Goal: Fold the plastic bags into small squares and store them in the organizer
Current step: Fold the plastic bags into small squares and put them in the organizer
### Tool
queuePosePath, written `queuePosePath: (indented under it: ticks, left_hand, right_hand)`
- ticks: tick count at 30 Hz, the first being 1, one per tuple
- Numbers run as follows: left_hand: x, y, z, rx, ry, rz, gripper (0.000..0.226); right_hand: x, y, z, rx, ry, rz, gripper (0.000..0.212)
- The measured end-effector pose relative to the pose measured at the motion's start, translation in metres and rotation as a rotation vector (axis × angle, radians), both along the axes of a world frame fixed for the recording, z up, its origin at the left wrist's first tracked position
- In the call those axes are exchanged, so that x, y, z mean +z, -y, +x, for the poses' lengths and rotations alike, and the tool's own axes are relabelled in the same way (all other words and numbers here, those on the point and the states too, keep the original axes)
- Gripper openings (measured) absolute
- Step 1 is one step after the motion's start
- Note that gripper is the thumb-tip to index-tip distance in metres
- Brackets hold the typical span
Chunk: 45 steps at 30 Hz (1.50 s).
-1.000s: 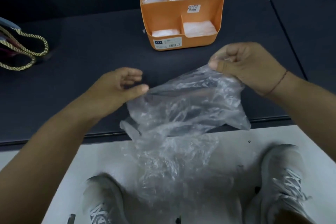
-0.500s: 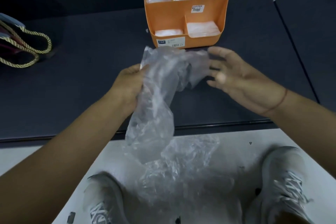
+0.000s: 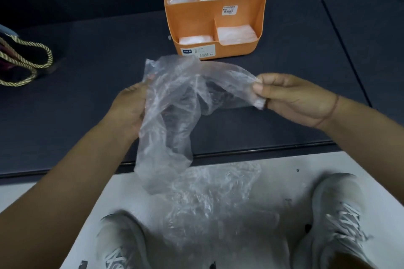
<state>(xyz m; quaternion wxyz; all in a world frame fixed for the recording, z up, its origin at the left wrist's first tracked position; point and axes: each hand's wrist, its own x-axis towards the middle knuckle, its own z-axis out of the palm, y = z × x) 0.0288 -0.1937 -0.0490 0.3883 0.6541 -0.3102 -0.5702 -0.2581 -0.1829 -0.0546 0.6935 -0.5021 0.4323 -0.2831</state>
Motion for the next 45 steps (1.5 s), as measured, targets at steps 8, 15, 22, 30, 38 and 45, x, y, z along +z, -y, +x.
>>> queuePosePath:
  ticks: [8,15,22,30,38,45]
  left_hand:
    - [-0.011,0.003,0.03,0.133,0.056,-0.066,0.022]
    - [-0.02,0.006,0.02,0.165,0.166,-0.114,0.027]
    - [-0.013,-0.006,0.019,0.162,0.002,0.074,0.041]
    - [-0.004,-0.098,0.006,0.181,-0.188,0.25,0.038]
    - [-0.005,-0.107,-0.007,0.185,-0.232,0.247,0.022]
    - [-0.007,-0.104,-0.012,0.153,-0.233,0.232,0.023]
  right_hand:
    - [0.005,0.012,-0.03,-0.244,-0.135,0.196,0.004]
    - [-0.002,0.033,-0.042,-0.623,-0.218,0.042,0.013]
    - [-0.004,0.014,-0.003,-0.876,-0.249,0.027,0.017]
    - [0.005,-0.106,0.091,-0.191,-0.046,0.393,0.031]
    - [0.0,-0.103,0.123,-0.273,0.051,0.518,0.01]
    - [-0.007,-0.09,0.117,-0.403,-0.058,0.437,0.014]
